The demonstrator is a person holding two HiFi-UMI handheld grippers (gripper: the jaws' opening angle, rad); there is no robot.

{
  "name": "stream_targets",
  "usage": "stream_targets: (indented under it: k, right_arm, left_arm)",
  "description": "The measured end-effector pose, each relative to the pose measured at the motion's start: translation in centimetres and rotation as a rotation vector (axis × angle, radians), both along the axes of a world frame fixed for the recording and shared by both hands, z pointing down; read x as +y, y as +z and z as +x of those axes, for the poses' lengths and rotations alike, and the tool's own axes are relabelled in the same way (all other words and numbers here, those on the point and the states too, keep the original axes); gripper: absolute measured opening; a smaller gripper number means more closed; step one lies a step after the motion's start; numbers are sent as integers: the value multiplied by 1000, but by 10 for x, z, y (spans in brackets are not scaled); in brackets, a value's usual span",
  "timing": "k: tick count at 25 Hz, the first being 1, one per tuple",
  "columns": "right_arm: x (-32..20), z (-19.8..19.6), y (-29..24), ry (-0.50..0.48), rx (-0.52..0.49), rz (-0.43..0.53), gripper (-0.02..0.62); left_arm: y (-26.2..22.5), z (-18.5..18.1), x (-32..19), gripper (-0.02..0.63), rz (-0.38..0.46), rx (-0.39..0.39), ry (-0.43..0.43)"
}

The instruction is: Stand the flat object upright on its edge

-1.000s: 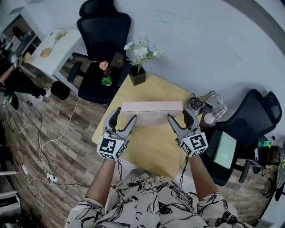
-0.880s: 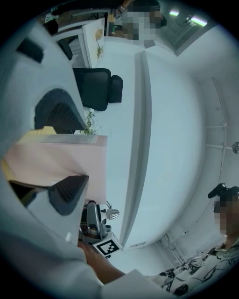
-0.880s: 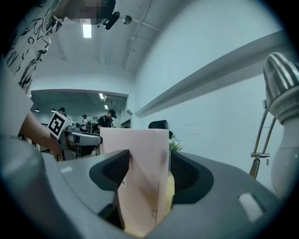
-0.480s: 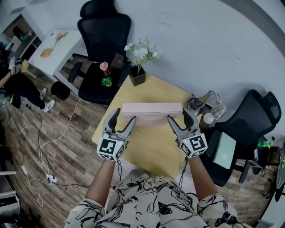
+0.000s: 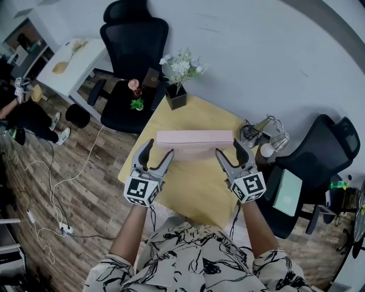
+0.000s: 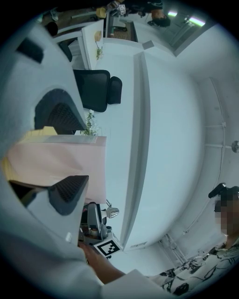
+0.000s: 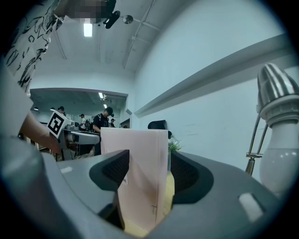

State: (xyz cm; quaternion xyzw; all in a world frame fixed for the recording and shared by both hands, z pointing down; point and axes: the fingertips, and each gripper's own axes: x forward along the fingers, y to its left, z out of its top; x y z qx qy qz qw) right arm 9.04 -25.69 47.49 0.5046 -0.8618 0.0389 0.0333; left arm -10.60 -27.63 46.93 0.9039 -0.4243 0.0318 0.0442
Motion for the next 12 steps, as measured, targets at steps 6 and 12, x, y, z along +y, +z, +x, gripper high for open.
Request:
stream_targets:
  k: [6,12]
  right_arm:
    - [15,10,-10,18,-6,19,271]
    - [35,27,-24,75,4,41,191]
  left_arm:
    - [-12,-7,6,288,-8,48,-5]
    - [-26,-20,18,212,22,52,-25]
